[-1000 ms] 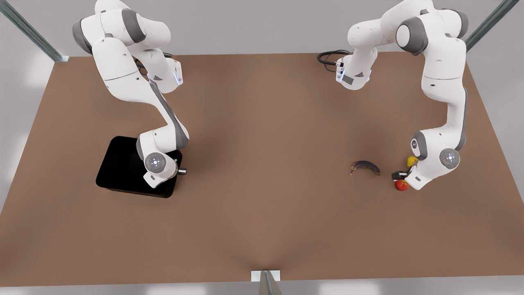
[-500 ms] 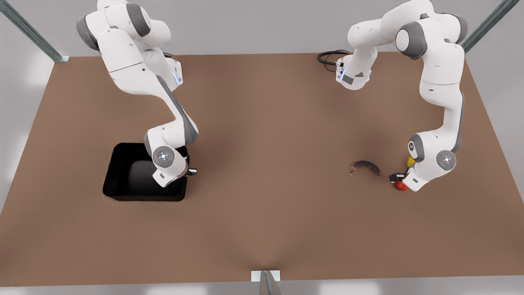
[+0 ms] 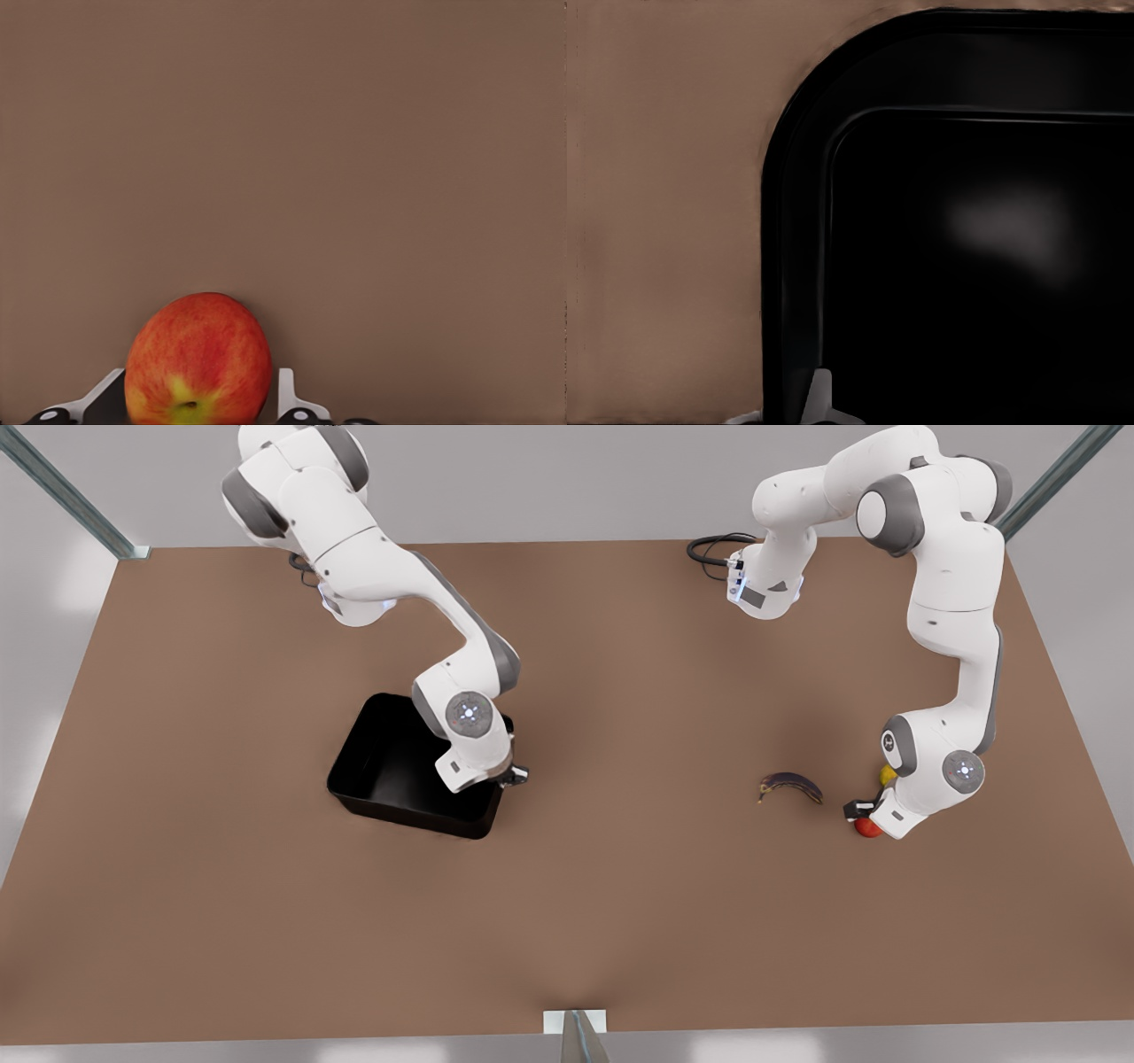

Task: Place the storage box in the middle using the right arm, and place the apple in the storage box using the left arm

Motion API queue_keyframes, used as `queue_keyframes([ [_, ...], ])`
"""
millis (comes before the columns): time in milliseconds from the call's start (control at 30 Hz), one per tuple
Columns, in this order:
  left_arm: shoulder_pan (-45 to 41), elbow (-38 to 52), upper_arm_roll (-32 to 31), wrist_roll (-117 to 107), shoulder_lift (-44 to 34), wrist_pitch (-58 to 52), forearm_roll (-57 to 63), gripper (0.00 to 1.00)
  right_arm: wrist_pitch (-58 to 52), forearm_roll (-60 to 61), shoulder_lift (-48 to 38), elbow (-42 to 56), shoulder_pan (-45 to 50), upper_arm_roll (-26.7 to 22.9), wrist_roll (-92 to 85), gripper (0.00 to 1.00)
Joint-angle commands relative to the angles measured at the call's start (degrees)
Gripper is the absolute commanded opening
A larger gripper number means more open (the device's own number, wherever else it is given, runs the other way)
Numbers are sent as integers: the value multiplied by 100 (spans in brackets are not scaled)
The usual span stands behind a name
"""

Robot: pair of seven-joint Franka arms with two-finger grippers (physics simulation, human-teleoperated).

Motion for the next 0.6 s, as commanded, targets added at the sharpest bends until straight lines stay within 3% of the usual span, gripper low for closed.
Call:
queue_keyframes([
  [0, 0, 0, 0, 0, -1, 0, 0, 81, -9, -6, 56, 90, 63, 0, 115, 21],
  [200, -9, -9, 0, 0, -10, 0, 0, 79, -1, 100, 803, 1365, 889, 26, 1346, 21],
  [500, 0, -9, 0, 9, -1, 9, 9, 78, 78, 232, 1471, 2402, 1549, 18, 1697, 21],
  [567, 0, -9, 0, 9, -1, 9, 9, 74, 157, 232, 1611, 2560, 1637, 17, 1891, 21],
])
